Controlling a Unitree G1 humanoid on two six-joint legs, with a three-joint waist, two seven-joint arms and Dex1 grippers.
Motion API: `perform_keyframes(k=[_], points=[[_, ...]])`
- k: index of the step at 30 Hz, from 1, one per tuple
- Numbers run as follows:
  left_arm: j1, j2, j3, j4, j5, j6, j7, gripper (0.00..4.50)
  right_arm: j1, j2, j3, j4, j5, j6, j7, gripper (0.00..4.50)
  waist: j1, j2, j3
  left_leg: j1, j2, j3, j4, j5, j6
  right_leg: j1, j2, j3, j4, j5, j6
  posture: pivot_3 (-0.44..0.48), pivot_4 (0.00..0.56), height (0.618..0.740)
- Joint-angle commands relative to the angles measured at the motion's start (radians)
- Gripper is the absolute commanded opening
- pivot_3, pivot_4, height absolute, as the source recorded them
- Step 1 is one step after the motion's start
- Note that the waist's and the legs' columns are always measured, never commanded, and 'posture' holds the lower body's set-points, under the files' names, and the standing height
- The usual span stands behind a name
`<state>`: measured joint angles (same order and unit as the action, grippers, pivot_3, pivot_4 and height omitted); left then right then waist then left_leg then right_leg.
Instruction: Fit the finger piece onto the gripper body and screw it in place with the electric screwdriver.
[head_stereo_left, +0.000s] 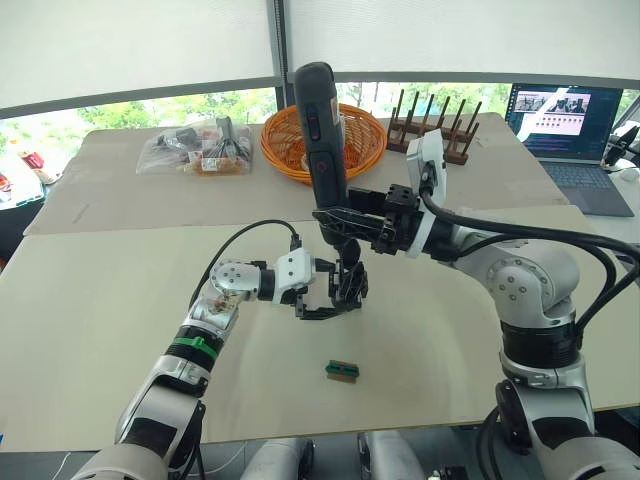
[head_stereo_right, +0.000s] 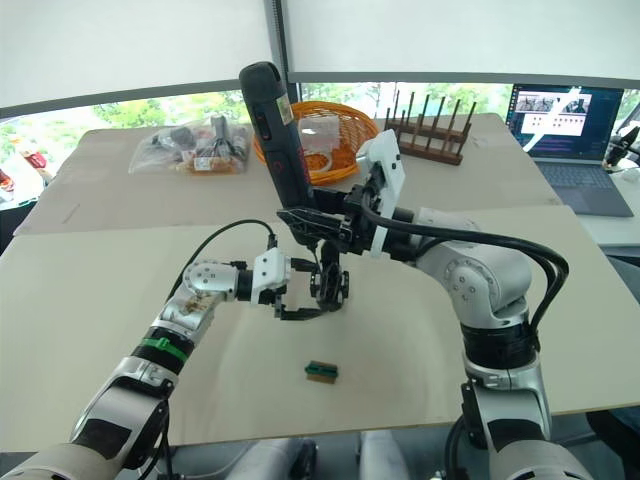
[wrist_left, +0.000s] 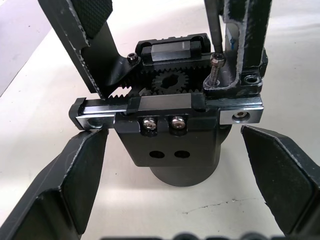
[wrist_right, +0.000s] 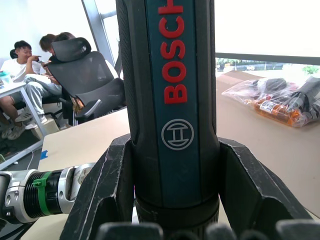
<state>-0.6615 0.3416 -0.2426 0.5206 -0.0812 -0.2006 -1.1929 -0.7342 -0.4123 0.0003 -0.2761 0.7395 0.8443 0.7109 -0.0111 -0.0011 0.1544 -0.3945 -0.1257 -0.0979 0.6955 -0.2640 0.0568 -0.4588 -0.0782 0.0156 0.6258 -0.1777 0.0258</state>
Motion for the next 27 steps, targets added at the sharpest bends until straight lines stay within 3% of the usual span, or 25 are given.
perform_keyframes(k=[1, 27], points=[[-0.013, -0.006, 0.003, -0.012, -0.001, -0.022, 0.009, 4.50, -0.018, 0.008, -0.017, -0.039, 0.002, -0.054, 0.006, 1.97, 0.000, 0.000, 0.000, 0.000, 0.000, 0.000, 0.000, 0.000, 0.000, 0.000, 0.000, 0.000, 0.000, 0.000, 0.000, 0.000, 0.150, 0.740], [-0.055, -0.073, -0.005, 0.105, 0.026, -0.070, 0.040, 4.50, -0.008, 0.010, -0.016, -0.049, -0.006, -0.046, 0.004, 1.97, 0.000, 0.000, 0.000, 0.000, 0.000, 0.000, 0.000, 0.000, 0.000, 0.000, 0.000, 0.000, 0.000, 0.000, 0.000, 0.000, 0.150, 0.740]])
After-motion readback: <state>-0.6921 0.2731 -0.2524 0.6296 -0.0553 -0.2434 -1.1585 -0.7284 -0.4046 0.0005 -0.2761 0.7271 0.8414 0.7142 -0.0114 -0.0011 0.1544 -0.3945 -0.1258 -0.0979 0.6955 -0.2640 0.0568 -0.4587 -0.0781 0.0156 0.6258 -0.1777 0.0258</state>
